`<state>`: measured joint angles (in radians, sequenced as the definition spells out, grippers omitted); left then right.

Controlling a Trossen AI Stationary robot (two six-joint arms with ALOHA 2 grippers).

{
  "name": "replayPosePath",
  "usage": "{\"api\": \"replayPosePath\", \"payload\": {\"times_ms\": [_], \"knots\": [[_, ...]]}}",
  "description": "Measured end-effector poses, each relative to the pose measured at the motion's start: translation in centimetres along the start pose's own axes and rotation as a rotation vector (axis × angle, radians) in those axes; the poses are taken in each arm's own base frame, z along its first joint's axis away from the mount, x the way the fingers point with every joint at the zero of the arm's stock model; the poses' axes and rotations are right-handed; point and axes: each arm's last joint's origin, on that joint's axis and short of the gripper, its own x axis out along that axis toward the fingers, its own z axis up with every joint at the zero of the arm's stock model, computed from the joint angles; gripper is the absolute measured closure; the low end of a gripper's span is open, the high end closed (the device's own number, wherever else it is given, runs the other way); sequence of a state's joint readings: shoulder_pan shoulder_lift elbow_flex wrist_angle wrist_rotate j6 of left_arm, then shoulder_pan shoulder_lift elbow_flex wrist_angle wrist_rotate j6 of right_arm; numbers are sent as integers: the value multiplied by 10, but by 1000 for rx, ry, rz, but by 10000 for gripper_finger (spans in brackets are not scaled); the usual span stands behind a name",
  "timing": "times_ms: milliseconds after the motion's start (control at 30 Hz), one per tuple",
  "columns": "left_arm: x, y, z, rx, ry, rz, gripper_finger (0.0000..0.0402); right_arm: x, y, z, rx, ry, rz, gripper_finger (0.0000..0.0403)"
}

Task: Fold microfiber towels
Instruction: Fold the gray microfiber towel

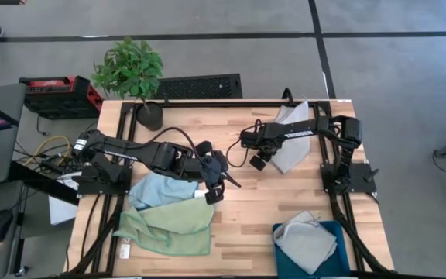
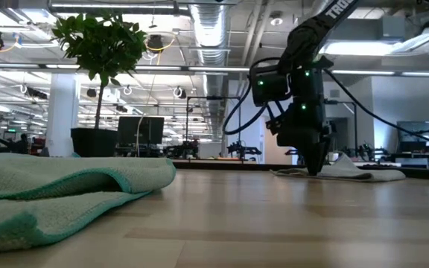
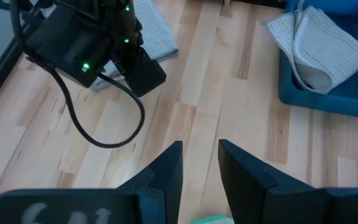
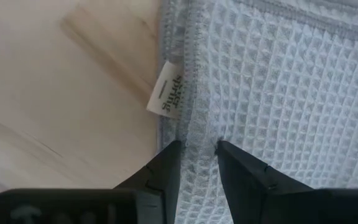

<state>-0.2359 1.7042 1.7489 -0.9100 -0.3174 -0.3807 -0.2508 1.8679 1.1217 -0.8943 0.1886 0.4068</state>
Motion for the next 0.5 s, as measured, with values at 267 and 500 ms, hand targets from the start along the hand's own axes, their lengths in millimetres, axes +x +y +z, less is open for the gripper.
{"api": "replayPosePath", "payload": {"times_ms": [267, 500], "knots": [[0, 0, 0, -3, -1, 3, 306, -1, 8, 5, -70, -29, 152, 272], [0, 0, 0, -8, 0, 4, 306, -6, 31, 6, -188, -107, 277, 272]]}}
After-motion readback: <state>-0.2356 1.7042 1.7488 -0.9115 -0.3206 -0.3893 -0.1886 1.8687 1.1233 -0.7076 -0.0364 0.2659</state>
